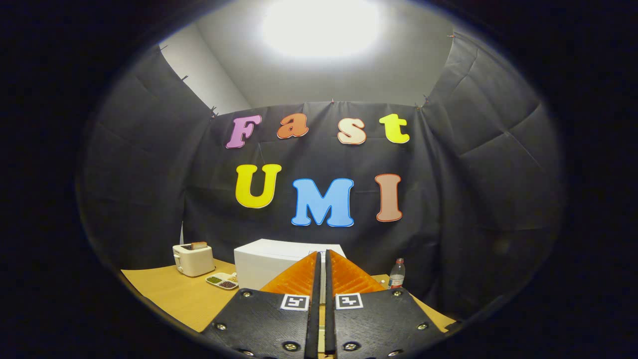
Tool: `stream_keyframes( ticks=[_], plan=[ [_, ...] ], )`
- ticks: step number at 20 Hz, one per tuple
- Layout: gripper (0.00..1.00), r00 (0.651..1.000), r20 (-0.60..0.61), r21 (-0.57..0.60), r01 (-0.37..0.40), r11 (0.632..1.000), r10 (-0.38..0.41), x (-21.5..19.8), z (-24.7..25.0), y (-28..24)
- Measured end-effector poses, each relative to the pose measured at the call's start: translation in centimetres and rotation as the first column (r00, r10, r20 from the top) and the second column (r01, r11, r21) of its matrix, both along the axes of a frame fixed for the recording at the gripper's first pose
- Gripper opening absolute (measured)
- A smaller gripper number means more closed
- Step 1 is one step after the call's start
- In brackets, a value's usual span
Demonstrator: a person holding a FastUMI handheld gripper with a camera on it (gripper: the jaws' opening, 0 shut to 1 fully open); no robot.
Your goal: Open the microwave, put the food inside, and close the microwave door.
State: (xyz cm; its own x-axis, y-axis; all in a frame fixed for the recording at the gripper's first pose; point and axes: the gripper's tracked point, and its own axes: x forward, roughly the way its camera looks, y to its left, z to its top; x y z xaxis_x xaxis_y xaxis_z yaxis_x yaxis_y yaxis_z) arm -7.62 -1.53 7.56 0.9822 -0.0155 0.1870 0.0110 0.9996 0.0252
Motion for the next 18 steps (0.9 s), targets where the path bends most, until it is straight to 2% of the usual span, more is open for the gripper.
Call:
stream_keyframes(
  ticks=[4,5,7,9,12,18],
  plan=[
    [0.05,0.998,0.021,0.016,0.060,0.998,-0.060,0.2,0.6,-1.8],
    [0.14,0.999,0.015,0.028,0.044,0.999,-0.044,0.2,0.3,-1.2],
    [0.56,1.000,0.008,0.051,0.009,0.999,-0.009,0.5,0.2,-0.2],
    [0.98,1.000,-0.006,0.056,0.005,0.998,-0.005,0.6,0.0,-0.1],
    [0.97,0.998,0.014,0.041,0.060,0.997,-0.061,0.6,0.5,-1.1],
    [0.98,0.999,0.021,0.057,0.044,0.997,-0.045,0.5,0.6,-0.8]
  ],
)
